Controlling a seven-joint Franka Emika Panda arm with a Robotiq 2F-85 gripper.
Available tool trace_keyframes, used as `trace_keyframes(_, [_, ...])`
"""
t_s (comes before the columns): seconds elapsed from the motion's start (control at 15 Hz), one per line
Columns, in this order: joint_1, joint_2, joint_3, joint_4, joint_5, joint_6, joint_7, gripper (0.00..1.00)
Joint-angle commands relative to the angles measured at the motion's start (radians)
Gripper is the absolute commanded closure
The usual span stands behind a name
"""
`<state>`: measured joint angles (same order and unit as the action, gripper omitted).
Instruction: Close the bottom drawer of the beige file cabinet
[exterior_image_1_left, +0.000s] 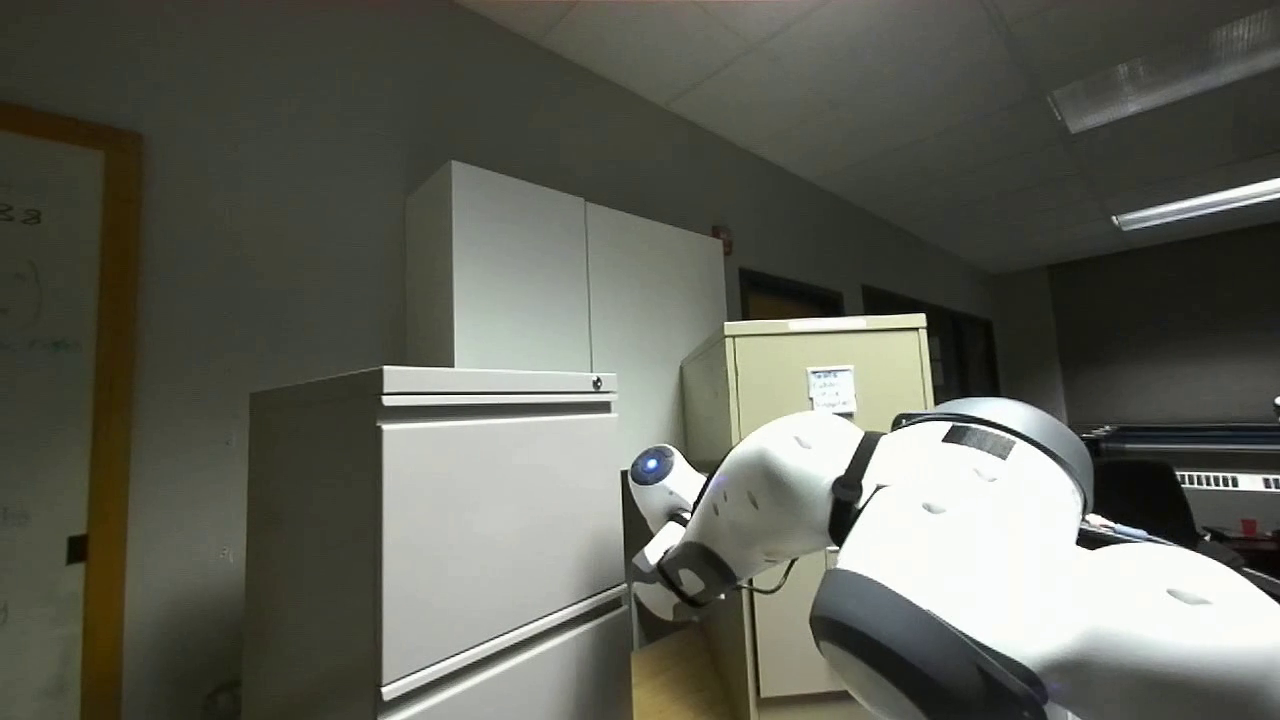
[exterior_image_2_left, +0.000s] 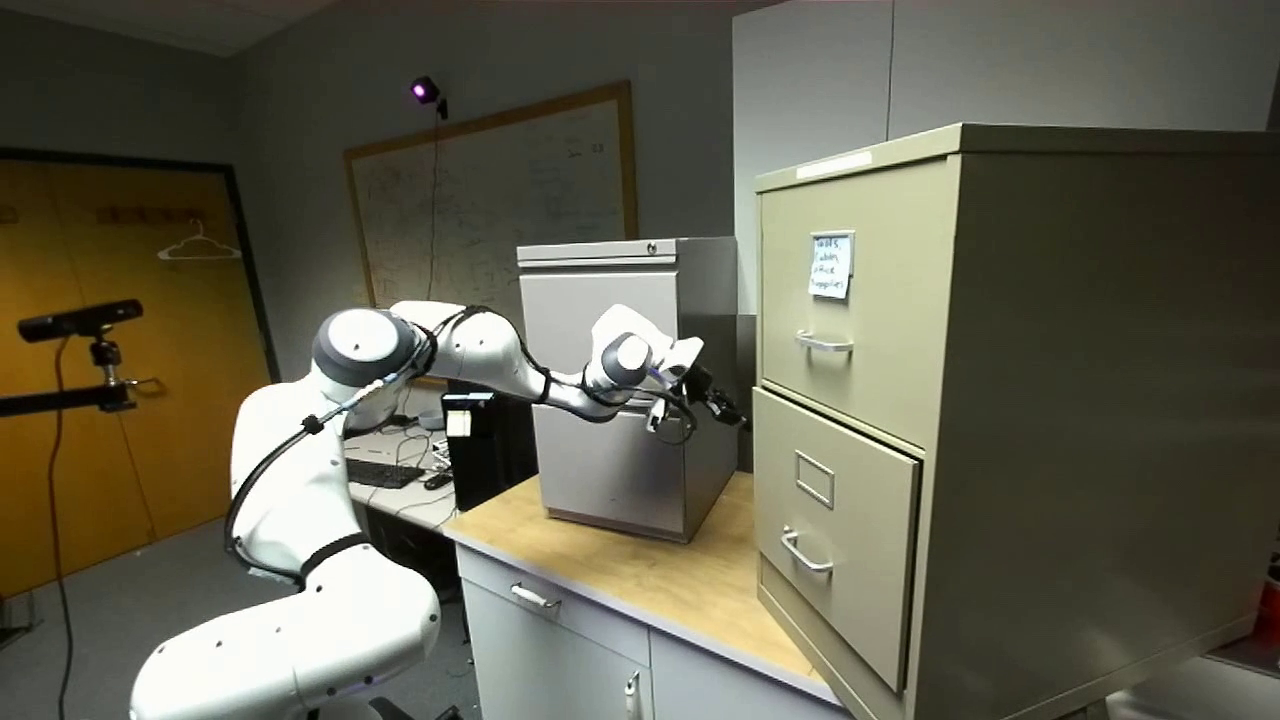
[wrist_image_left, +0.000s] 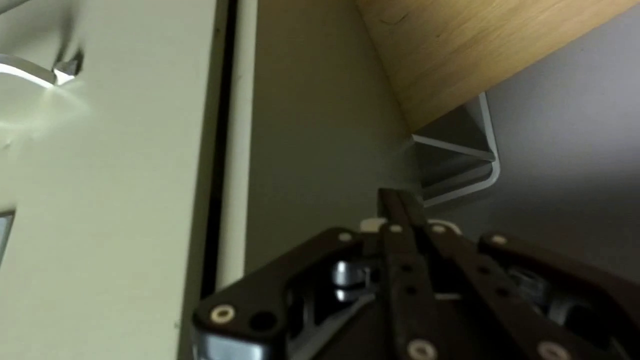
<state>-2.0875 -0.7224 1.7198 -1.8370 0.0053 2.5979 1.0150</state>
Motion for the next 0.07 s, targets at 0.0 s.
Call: trace_keyframes(0.0, [-0.071, -0.038, 0.036, 0.087, 0.082, -0.002, -0.080, 1.00])
